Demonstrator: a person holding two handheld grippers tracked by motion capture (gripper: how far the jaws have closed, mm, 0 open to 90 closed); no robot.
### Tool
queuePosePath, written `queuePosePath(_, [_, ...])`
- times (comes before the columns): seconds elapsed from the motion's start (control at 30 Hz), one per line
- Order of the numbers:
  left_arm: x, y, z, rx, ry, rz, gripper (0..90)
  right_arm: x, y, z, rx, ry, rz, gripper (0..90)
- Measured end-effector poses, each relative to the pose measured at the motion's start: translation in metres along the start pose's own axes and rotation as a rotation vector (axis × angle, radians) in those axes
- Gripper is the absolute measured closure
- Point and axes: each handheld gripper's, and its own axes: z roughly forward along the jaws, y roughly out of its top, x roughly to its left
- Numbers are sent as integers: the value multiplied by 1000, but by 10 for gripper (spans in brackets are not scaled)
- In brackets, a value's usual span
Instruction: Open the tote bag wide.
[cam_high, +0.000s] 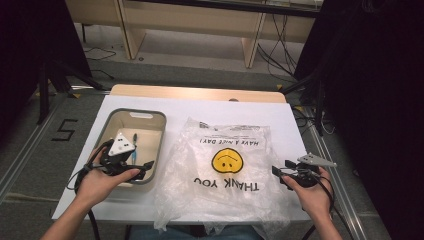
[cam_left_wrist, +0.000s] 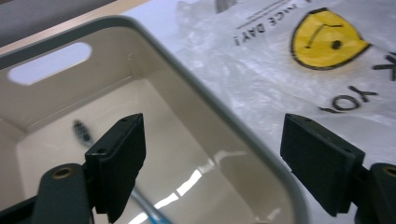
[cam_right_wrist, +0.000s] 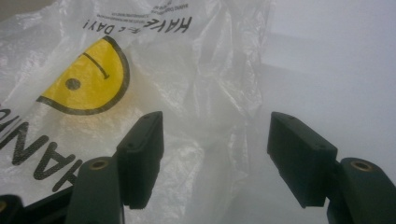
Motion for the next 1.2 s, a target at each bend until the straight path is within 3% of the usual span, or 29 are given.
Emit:
queuePosePath(0.47, [-56, 13, 5, 24, -153, 99, 264, -11, -3, 8, 77, -45, 41, 376])
queuePosePath(0.57, [-75, 12, 9, 61, -208, 139, 263, -14, -3, 10, 83, -48, 46, 379])
queuePosePath(0.67, [-93, 7, 16, 113, -301, 173, 246, -16, -2, 12, 91, -51, 54, 390])
queuePosePath(0.8, [-110, 0, 30, 193, -349, 241, 233, -17, -3, 15, 113, -49, 59, 406])
queuePosePath(0.9, [-119, -5, 40, 244, -342, 300, 227, -16, -3, 16, 119, -45, 59, 409])
queuePosePath(1.07, [-127, -12, 55, 312, -316, 352, 255, -16, -3, 17, 125, -42, 56, 416])
queuePosePath(1.17, [-130, -16, 64, 332, -298, 387, 354, -15, -3, 18, 141, -34, 54, 451])
queuePosePath(1.2, [-130, -17, 68, 344, -290, 399, 430, -15, -3, 19, 152, -27, 51, 489])
